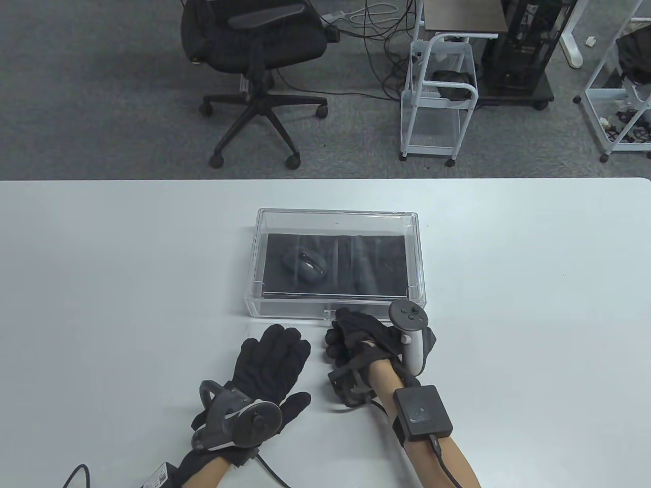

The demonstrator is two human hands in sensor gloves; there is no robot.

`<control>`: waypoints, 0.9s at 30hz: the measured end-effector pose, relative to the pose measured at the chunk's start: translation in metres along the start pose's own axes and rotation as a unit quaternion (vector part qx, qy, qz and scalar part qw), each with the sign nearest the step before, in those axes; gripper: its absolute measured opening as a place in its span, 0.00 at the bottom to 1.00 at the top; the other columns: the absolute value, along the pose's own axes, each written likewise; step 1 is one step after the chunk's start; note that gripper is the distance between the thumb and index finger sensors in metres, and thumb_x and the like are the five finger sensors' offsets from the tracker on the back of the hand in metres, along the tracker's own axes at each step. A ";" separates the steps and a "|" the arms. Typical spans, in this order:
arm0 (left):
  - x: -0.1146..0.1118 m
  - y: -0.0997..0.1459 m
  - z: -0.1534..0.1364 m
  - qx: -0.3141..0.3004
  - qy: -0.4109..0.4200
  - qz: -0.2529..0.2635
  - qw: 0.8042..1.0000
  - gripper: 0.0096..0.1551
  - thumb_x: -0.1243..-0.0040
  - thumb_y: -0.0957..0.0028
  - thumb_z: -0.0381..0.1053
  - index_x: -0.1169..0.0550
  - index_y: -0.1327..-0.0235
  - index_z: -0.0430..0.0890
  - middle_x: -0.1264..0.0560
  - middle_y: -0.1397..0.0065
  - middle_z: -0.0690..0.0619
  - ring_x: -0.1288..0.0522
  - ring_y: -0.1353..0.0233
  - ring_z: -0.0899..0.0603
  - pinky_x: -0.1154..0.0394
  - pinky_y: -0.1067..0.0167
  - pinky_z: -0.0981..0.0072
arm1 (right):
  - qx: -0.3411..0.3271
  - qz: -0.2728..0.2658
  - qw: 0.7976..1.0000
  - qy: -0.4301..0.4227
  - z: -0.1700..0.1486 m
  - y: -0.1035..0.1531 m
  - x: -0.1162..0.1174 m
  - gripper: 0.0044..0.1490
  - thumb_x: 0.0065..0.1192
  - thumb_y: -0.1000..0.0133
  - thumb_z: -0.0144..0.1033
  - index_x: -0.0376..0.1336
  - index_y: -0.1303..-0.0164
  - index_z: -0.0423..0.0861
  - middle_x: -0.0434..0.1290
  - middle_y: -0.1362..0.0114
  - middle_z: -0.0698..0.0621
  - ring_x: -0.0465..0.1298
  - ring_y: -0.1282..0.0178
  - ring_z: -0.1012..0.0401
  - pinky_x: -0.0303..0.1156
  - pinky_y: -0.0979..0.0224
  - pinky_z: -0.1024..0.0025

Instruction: Pull drawer to retrieve items

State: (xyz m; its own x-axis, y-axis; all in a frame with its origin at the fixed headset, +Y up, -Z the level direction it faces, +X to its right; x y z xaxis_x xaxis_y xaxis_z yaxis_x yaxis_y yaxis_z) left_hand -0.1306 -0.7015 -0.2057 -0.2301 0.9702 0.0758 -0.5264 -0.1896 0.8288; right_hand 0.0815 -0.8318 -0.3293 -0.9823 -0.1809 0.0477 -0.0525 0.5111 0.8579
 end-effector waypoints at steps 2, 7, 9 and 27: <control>0.000 0.000 -0.001 0.002 0.003 0.004 1.000 0.54 0.49 0.47 0.68 0.56 0.14 0.51 0.52 0.09 0.43 0.53 0.11 0.31 0.48 0.24 0.23 | -0.014 -0.024 1.000 -0.005 0.004 0.001 -0.002 0.37 0.58 0.40 0.47 0.70 0.43 0.26 0.85 0.57 0.49 0.88 0.70 0.59 0.87 0.68 0.65; -0.002 0.000 -0.002 0.005 0.004 0.002 1.000 0.55 0.49 0.47 0.68 0.58 0.15 0.50 0.52 0.09 0.42 0.53 0.12 0.31 0.47 0.24 0.23 | -0.040 -0.044 0.998 0.032 0.009 0.002 -0.005 0.36 0.61 0.41 0.47 0.73 0.47 0.26 0.86 0.64 0.53 0.88 0.74 0.63 0.88 0.71 0.67; -0.001 0.000 -0.002 0.006 0.004 0.004 1.000 0.55 0.49 0.47 0.68 0.58 0.15 0.50 0.52 0.09 0.42 0.53 0.12 0.30 0.47 0.24 0.23 | -0.041 -0.048 0.998 0.026 0.008 0.004 -0.006 0.36 0.62 0.42 0.47 0.74 0.48 0.26 0.86 0.65 0.53 0.88 0.75 0.63 0.88 0.71 0.67; 0.005 0.001 0.000 -0.005 0.015 0.013 1.000 0.55 0.48 0.47 0.68 0.57 0.14 0.50 0.52 0.09 0.42 0.53 0.12 0.30 0.47 0.24 0.23 | -0.020 0.014 0.998 0.059 -0.041 0.098 0.010 0.35 0.65 0.44 0.45 0.74 0.49 0.26 0.88 0.67 0.53 0.89 0.76 0.61 0.89 0.73 0.64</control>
Point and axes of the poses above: the tracker on the back of each hand, its own z axis roughly to the thumb side, its own y axis roughly from the fingertips to the wrist, x = y × z, the point moved 5 cm from there along -y, roughly from the wrist to the fingertips
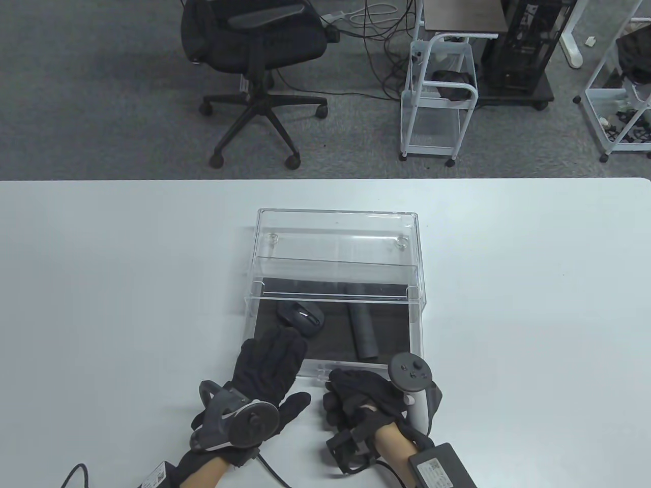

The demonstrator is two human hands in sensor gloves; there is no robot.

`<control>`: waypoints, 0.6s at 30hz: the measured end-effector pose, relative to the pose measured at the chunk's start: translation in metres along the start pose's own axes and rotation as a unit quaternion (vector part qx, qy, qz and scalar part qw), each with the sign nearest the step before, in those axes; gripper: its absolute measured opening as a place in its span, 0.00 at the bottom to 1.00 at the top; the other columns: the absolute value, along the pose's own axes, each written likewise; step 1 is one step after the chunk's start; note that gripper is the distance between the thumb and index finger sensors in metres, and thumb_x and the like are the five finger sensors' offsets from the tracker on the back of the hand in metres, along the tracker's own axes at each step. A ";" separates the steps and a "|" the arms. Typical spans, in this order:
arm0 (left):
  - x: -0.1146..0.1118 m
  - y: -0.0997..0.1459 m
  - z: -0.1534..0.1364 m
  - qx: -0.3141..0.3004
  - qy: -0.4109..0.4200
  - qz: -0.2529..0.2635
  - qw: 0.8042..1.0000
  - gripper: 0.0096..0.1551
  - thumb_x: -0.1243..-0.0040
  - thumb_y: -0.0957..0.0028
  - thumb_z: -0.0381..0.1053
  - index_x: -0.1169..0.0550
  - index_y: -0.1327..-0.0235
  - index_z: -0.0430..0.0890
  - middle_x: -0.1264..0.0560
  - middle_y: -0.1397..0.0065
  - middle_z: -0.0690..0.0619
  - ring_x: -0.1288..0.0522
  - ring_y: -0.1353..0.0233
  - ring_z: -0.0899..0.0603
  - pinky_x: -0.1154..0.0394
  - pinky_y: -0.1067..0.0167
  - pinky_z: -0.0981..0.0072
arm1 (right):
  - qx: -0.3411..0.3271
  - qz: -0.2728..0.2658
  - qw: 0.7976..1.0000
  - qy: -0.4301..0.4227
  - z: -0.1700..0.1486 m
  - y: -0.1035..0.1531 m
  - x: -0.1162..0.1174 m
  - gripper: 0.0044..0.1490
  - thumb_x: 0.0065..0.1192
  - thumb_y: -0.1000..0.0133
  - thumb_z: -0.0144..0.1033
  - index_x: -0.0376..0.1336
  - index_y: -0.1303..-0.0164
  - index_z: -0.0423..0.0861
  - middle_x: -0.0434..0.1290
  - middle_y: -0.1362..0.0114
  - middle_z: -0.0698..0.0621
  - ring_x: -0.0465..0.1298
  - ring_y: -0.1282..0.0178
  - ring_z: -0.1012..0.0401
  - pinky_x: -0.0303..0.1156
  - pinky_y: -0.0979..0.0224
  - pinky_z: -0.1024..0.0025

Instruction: Pull drawer to retrieve items

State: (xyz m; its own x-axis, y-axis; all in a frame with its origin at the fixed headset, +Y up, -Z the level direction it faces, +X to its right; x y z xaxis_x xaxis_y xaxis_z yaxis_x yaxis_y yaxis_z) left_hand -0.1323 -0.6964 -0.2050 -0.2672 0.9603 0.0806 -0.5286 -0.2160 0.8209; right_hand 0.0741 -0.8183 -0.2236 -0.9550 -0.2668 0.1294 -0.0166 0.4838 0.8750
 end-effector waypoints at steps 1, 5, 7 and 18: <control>0.001 0.000 0.000 0.001 0.001 0.002 1.000 0.55 0.48 0.47 0.68 0.57 0.14 0.50 0.52 0.09 0.42 0.53 0.12 0.30 0.48 0.24 0.23 | 0.000 0.000 1.000 -0.001 -0.002 0.005 0.002 0.35 0.65 0.44 0.45 0.74 0.49 0.26 0.88 0.67 0.52 0.89 0.77 0.61 0.89 0.74 0.64; 0.001 0.000 0.000 0.000 0.003 0.001 1.000 0.55 0.48 0.47 0.68 0.57 0.14 0.50 0.52 0.09 0.42 0.53 0.12 0.30 0.48 0.24 0.23 | 0.002 0.007 1.000 0.000 -0.010 0.018 0.005 0.35 0.65 0.44 0.45 0.75 0.49 0.26 0.88 0.67 0.52 0.89 0.76 0.61 0.89 0.73 0.64; 0.001 0.000 0.000 0.000 0.003 -0.001 1.000 0.55 0.48 0.47 0.68 0.57 0.14 0.50 0.52 0.09 0.42 0.53 0.12 0.30 0.48 0.24 0.23 | 0.003 0.012 1.000 0.001 -0.012 0.024 0.006 0.35 0.65 0.44 0.45 0.75 0.49 0.26 0.88 0.67 0.52 0.90 0.76 0.61 0.89 0.73 0.64; 0.000 0.001 -0.001 0.005 0.001 -0.007 1.000 0.55 0.49 0.47 0.68 0.57 0.14 0.50 0.52 0.09 0.42 0.53 0.12 0.30 0.47 0.25 0.23 | 0.005 0.014 0.999 0.038 -0.016 0.028 0.004 0.34 0.64 0.44 0.46 0.75 0.49 0.27 0.88 0.66 0.51 0.90 0.75 0.59 0.89 0.72 0.63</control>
Point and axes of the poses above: the tracker on the back of each hand, its own z axis roughly to the thumb side, its own y axis roughly from the fingertips to the wrist, x = y × z, the point moved 5 cm from there along -y, roughly from the wrist to the fingertips
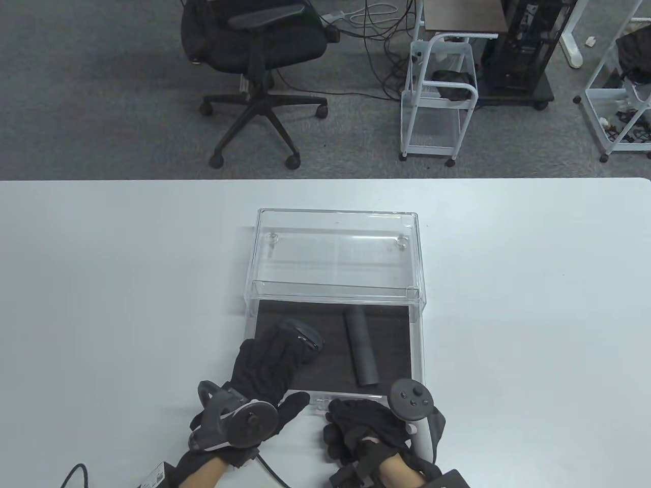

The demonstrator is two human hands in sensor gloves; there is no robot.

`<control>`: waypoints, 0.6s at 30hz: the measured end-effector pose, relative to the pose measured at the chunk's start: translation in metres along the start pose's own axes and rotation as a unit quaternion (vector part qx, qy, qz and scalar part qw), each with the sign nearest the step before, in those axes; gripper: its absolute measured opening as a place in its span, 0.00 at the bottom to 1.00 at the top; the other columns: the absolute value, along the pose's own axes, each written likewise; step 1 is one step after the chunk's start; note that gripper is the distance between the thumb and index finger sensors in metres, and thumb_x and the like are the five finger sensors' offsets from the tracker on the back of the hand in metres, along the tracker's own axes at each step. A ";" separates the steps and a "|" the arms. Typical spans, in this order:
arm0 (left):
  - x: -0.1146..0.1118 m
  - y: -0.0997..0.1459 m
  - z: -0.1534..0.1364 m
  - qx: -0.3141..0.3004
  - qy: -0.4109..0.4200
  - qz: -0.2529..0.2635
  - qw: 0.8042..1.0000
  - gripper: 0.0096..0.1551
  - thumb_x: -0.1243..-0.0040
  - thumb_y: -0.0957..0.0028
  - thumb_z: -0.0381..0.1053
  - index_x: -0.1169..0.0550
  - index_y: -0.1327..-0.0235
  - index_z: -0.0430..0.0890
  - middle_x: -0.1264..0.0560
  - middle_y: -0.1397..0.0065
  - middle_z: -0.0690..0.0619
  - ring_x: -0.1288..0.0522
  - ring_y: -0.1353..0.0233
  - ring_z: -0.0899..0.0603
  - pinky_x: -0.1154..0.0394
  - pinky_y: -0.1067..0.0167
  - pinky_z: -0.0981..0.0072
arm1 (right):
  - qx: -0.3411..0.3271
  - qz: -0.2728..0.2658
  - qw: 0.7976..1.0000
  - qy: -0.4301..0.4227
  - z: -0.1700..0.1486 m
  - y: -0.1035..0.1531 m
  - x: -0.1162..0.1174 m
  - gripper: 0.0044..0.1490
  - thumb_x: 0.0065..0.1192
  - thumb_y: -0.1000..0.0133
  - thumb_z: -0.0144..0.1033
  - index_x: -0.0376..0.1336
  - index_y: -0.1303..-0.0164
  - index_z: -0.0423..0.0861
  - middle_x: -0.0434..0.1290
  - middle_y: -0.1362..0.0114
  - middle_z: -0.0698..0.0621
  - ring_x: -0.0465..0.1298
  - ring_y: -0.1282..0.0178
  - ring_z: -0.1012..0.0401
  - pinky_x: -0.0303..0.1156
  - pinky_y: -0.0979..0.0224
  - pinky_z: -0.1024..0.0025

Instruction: Pull drawer to retrieve items

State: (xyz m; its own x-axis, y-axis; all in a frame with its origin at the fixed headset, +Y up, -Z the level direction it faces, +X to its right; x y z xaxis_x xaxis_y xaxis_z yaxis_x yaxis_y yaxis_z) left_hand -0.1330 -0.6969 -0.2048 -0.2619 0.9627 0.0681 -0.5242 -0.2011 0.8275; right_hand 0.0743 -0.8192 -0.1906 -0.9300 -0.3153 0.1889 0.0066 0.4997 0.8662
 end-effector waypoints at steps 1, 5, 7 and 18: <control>0.000 0.000 0.000 0.000 -0.001 -0.001 1.000 0.55 0.49 0.47 0.68 0.57 0.14 0.50 0.52 0.09 0.42 0.53 0.12 0.30 0.47 0.25 0.23 | 0.002 0.002 1.000 0.006 0.000 0.000 0.000 0.34 0.64 0.44 0.46 0.75 0.48 0.27 0.88 0.65 0.51 0.90 0.74 0.59 0.89 0.71 0.62; 0.000 -0.001 0.000 0.000 -0.001 -0.003 1.000 0.55 0.49 0.47 0.68 0.57 0.14 0.50 0.52 0.09 0.42 0.53 0.12 0.30 0.47 0.24 0.23 | -0.018 0.035 0.997 0.072 0.009 0.003 0.003 0.34 0.61 0.42 0.47 0.75 0.52 0.27 0.88 0.66 0.49 0.89 0.75 0.56 0.88 0.72 0.59; -0.001 -0.001 0.000 0.000 0.000 -0.004 1.000 0.55 0.49 0.47 0.68 0.57 0.14 0.50 0.52 0.09 0.42 0.53 0.12 0.30 0.47 0.24 0.23 | -0.056 0.076 0.988 0.121 0.025 0.010 0.010 0.35 0.61 0.41 0.48 0.76 0.52 0.28 0.88 0.66 0.48 0.89 0.75 0.55 0.87 0.72 0.58; -0.002 -0.002 -0.001 0.004 0.000 -0.009 1.000 0.55 0.49 0.47 0.68 0.57 0.14 0.50 0.53 0.09 0.41 0.53 0.12 0.30 0.48 0.24 0.23 | -0.270 -0.144 0.844 0.442 0.169 0.041 -0.015 0.41 0.58 0.41 0.55 0.69 0.31 0.35 0.83 0.45 0.40 0.85 0.59 0.45 0.82 0.59 0.51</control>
Point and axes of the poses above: the tracker on the back of each hand, its own z axis roughly to the thumb side, its own y axis roughly from the fingertips to the wrist, x = y × z, the point moved 5 cm from there along -y, roughly from the wrist to the fingertips
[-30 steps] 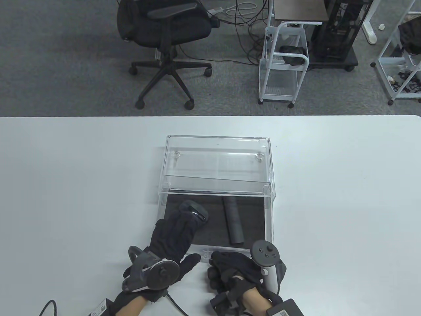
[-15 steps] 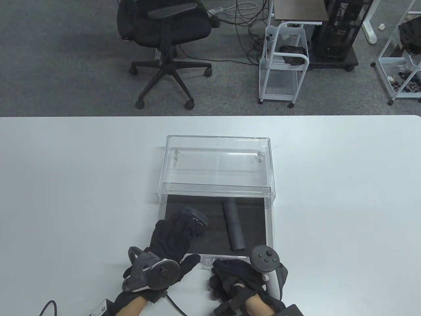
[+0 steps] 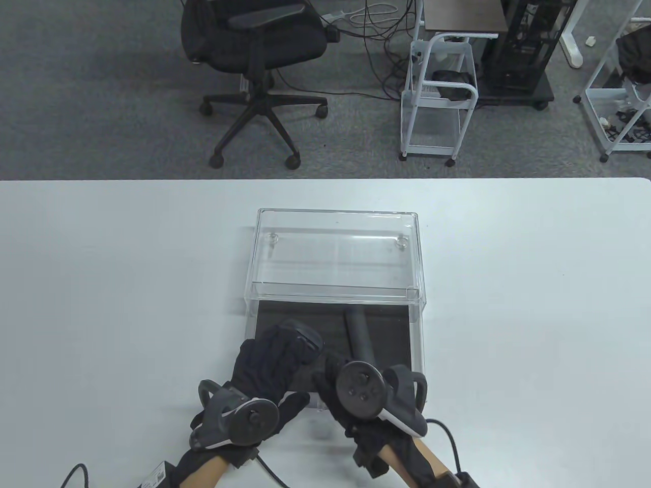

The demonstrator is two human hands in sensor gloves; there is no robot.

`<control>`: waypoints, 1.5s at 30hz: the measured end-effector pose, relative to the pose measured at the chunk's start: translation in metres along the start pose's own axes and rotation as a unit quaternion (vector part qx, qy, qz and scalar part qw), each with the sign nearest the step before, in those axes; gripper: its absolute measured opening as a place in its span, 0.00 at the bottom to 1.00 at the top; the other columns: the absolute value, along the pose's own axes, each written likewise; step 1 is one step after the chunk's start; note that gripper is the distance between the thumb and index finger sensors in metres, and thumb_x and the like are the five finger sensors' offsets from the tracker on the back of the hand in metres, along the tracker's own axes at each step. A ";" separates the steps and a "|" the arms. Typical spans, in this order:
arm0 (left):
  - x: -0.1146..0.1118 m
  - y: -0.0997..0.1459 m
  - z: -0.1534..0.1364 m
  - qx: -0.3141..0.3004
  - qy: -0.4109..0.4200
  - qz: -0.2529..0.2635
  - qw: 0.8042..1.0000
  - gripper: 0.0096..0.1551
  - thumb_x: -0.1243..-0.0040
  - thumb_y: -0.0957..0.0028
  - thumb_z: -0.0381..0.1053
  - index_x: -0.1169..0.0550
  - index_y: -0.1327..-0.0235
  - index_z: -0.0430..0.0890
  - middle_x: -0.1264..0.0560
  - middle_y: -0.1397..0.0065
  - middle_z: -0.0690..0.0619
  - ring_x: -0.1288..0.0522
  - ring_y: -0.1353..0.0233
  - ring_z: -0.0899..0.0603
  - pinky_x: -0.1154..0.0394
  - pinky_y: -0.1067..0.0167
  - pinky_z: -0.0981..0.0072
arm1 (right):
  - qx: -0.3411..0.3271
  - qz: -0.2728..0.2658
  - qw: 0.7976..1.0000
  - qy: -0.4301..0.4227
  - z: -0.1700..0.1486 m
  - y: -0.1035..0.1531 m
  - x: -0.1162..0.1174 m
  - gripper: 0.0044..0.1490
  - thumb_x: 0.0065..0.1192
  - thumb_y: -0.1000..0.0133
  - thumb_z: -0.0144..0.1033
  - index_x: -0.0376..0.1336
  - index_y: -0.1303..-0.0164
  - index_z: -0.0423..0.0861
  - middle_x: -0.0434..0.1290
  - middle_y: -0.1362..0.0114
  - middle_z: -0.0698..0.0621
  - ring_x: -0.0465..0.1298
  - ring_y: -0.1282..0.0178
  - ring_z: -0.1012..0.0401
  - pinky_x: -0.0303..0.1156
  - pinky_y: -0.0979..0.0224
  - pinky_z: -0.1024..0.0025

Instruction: Pull drawer to retrieve items

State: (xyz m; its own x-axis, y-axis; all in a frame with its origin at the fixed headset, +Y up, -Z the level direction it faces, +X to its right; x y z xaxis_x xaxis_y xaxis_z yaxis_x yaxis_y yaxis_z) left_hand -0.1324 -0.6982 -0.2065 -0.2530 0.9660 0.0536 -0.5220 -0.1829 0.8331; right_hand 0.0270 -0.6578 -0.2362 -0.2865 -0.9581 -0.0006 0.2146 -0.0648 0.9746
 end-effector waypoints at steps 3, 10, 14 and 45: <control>0.000 0.000 0.000 0.000 0.000 0.000 1.000 0.55 0.49 0.47 0.68 0.57 0.14 0.50 0.53 0.09 0.41 0.53 0.12 0.30 0.48 0.24 0.23 | 0.042 0.025 0.997 0.066 -0.013 -0.022 0.015 0.49 0.60 0.42 0.58 0.60 0.19 0.35 0.77 0.34 0.35 0.81 0.48 0.40 0.79 0.51 0.46; -0.003 -0.002 0.001 -0.005 0.000 -0.014 1.000 0.56 0.49 0.47 0.69 0.57 0.14 0.50 0.54 0.09 0.40 0.54 0.12 0.29 0.48 0.24 0.23 | 0.088 0.165 0.969 0.159 -0.036 -0.058 0.069 0.61 0.57 0.43 0.65 0.36 0.13 0.42 0.66 0.23 0.32 0.75 0.36 0.37 0.75 0.41 0.43; -0.002 -0.002 0.000 -0.004 0.002 -0.011 1.000 0.56 0.49 0.47 0.69 0.57 0.14 0.50 0.54 0.09 0.41 0.54 0.12 0.29 0.48 0.24 0.23 | 0.090 0.180 0.965 0.171 -0.034 -0.060 0.077 0.59 0.58 0.43 0.63 0.45 0.11 0.41 0.69 0.25 0.33 0.76 0.37 0.38 0.75 0.40 0.42; -0.003 0.001 0.003 -0.006 -0.005 -0.017 1.000 0.56 0.50 0.47 0.71 0.58 0.14 0.50 0.55 0.09 0.40 0.55 0.12 0.29 0.48 0.24 0.23 | 0.031 0.161 0.968 0.189 -0.017 -0.042 0.040 0.57 0.73 0.49 0.55 0.51 0.14 0.46 0.73 0.33 0.38 0.79 0.46 0.48 0.79 0.42 0.47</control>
State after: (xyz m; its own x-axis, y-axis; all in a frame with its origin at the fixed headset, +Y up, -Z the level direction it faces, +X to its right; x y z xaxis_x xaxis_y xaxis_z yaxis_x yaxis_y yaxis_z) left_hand -0.1301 -0.7005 -0.2044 -0.2272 0.9734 0.0309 -0.5401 -0.1523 0.8277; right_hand 0.0225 -0.6977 -0.2807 0.1498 -0.9604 0.2350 0.1768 0.2598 0.9493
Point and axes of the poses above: the tracker on the back of each hand, its own z axis roughly to the thumb side, its own y axis roughly from the fingertips to the wrist, x = y × z, the point moved 5 cm from there along -y, roughly from the wrist to the fingertips
